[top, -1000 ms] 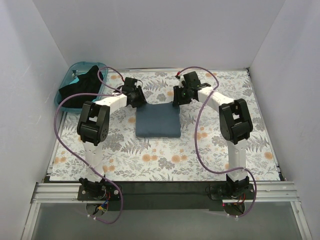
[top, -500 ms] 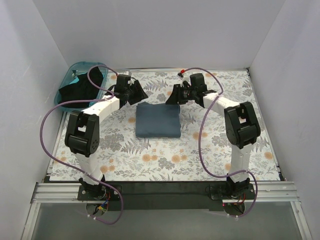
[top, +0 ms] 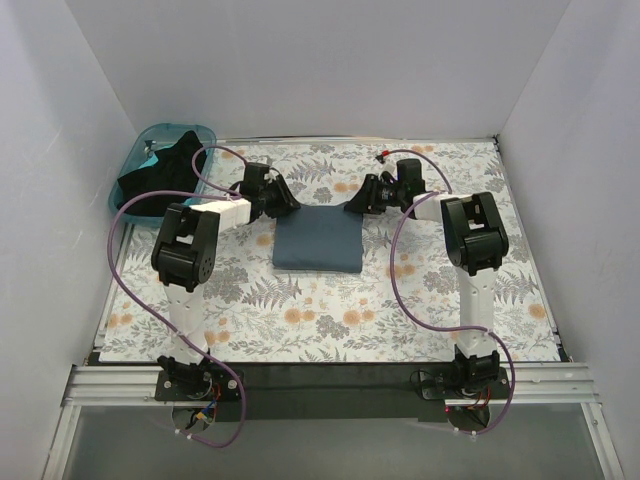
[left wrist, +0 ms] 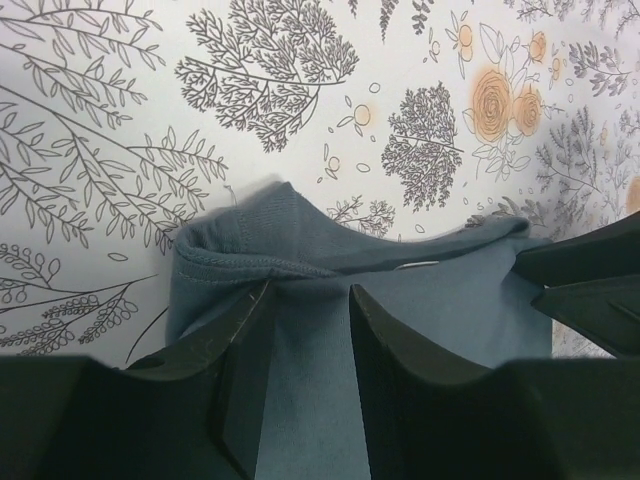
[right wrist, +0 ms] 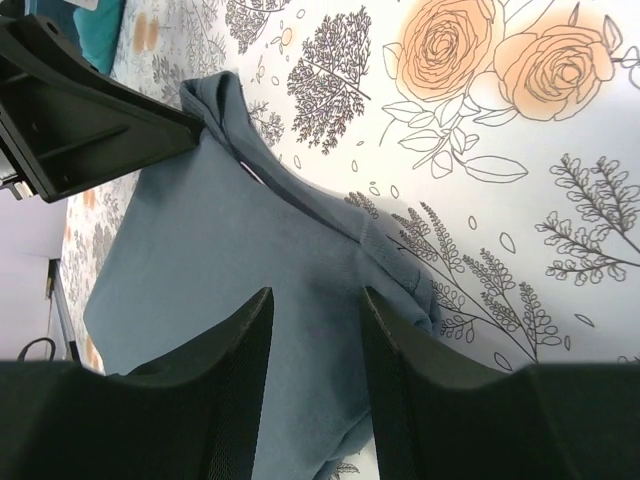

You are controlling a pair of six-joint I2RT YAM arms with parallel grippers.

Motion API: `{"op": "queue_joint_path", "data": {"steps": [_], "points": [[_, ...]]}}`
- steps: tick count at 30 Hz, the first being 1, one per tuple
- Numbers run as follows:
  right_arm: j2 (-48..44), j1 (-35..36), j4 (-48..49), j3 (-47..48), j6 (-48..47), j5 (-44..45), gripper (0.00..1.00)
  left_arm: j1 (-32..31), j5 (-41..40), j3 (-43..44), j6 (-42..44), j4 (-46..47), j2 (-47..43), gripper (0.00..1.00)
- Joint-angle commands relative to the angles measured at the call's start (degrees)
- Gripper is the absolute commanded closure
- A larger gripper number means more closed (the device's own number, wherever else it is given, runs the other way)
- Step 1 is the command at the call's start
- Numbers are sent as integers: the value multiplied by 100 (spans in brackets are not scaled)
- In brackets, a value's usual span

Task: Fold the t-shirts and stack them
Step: Fold the tshirt

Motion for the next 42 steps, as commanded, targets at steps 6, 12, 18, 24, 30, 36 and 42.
{"op": "queue_joint_path", "data": {"steps": [6, 12, 18, 24, 30, 36, 42], "points": [[-524, -160, -8, -253, 9, 26, 59, 80, -116, 39, 366, -255, -443, 56], [-1561, -99, -17, -736, 280, -334, 58, 71, 16, 92, 271, -983, -1349, 45], [-2196, 313, -8, -1281, 553, -686, 58, -86, 736, -575, -178, -1302, -2237, 45], [-1750, 675, 88, -1492, 527, -792, 58, -351, 983, -1812, -460, -891, -2493, 61], [-818, 456, 264, -1493, 220, -818, 59, -176, 684, -2623, -521, -213, -2073, 75], [-500, 43, 247, -1580, 9, -756, 59, 54, 666, -2826, -478, -62, -1649, 81], [-1255, 94, 238, -1791, 158, -994, 59, 45, 904, -2703, -495, -439, -2281, 67]]}}
